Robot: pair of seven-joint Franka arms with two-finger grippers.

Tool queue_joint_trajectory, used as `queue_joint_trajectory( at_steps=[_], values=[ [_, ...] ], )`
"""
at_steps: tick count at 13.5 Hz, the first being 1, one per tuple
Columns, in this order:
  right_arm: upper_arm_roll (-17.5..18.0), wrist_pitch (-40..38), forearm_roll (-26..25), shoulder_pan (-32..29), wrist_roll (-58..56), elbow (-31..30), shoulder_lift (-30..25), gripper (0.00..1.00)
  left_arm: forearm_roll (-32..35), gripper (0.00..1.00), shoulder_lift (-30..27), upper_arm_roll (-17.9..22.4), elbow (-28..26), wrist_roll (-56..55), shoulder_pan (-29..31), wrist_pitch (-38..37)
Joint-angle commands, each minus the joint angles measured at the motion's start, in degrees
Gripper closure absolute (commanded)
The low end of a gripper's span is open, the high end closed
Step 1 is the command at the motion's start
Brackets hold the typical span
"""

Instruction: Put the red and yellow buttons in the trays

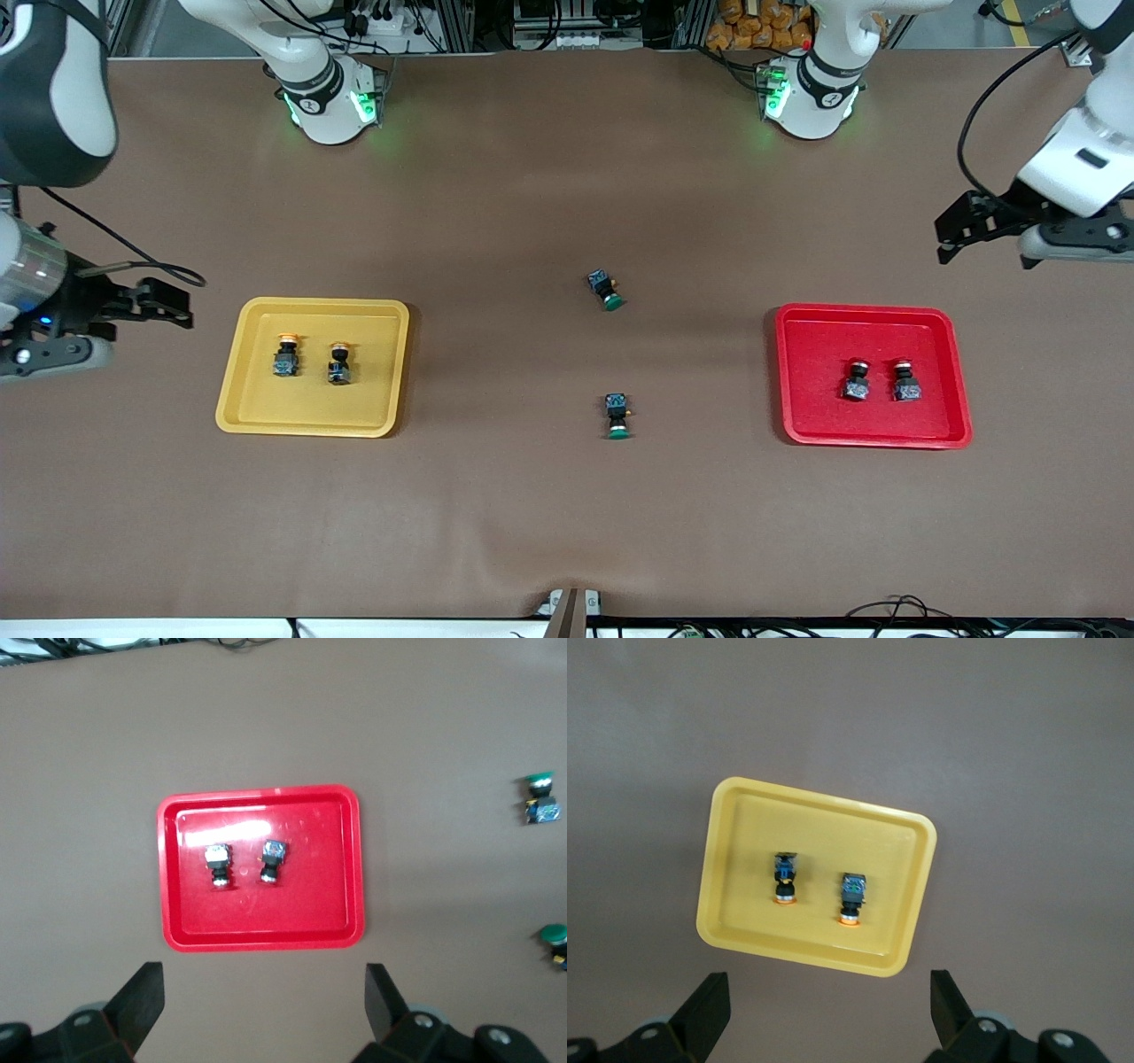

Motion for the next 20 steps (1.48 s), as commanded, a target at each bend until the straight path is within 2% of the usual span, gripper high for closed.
queue_joint_trajectory(
  at_steps=[1, 6, 8, 20],
  values=[
    [0.8, -3.1, -0.3, -3.4, -2.4, -2.7, -4.8, 0.0, -1.5, 0.0, 1.1, 0.2, 5.3, -0.4, 0.5, -6.7],
    [1.1, 3.1, -0.1, -3.2, -2.3, -16.1, -14.7, 0.0, 0.4, 0.0, 2.0, -0.1, 9.7, -1.0, -0.3, -7.5],
    [1.1, 3.1, -0.1, -3.2, -2.3, -16.2, -14.8, 0.0, 0.6, 0.0, 2.2, 0.1, 11.8, -4.8, -0.7, -12.9],
    [0.8, -1.1, 3.9, -7.8, -6.0, -14.2, -14.9, 0.0, -0.3, 0.0, 1.7, 0.2, 13.4, -7.7, 0.4, -14.2]
  ],
)
